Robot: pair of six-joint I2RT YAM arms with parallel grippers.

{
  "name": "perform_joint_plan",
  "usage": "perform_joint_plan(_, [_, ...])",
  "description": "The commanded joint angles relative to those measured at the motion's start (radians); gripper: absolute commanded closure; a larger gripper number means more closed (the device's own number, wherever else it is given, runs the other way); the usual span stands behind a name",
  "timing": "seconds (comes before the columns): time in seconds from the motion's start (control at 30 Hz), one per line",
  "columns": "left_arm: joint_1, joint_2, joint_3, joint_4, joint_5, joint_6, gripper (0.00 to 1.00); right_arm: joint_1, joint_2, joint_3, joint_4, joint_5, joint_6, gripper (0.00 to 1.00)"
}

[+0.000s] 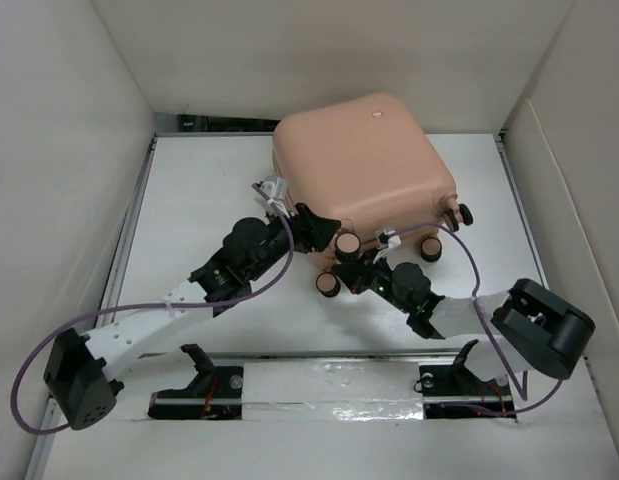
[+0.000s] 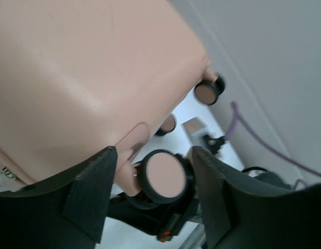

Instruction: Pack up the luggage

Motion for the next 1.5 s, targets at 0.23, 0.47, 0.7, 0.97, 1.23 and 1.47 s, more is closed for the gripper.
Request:
perform_joint_plan(0.23, [0.005, 0.196, 0.108, 0.035, 0.222, -0.006, 0.71, 0.106, -0.233, 0.074, -0.237, 0.155, -0.098, 1.0])
perform_joint_plan(0.47, [-0.083, 0.4, 0.23, 0.113, 0.257, -0.063, 0.72, 0.151, -0.261, 0.147, -0.326, 0.295, -0.155, 1.0])
perform_joint_plan(0.7, [-0.103, 0.609, 0.447, 0.208, 0.362, -0.139, 0.75, 0.113, -0.504, 0.137, -0.594, 0.407, -0.118, 1.0])
perform_joint_plan(0.97, [-0.063, 0.117, 0.097, 0.18, 0.051, -0.07, 0.44, -0.303, -0.65, 0.146, -0.756, 0.074, -0.188, 1.0])
perform_joint_plan(1.23, [-0.063, 0.058, -0.076, 0.148, 0.104, -0.081, 0.44, -0.472, -0.585, 0.127, -0.72, -0.193, -0.184, 1.0])
perform_joint_plan(1.47, [-0.063, 0.363, 0.115, 0.185, 0.211, -0.038, 0.44, -0.279, -0.52, 0.014, -0.54, -0.026, -0.118, 1.0])
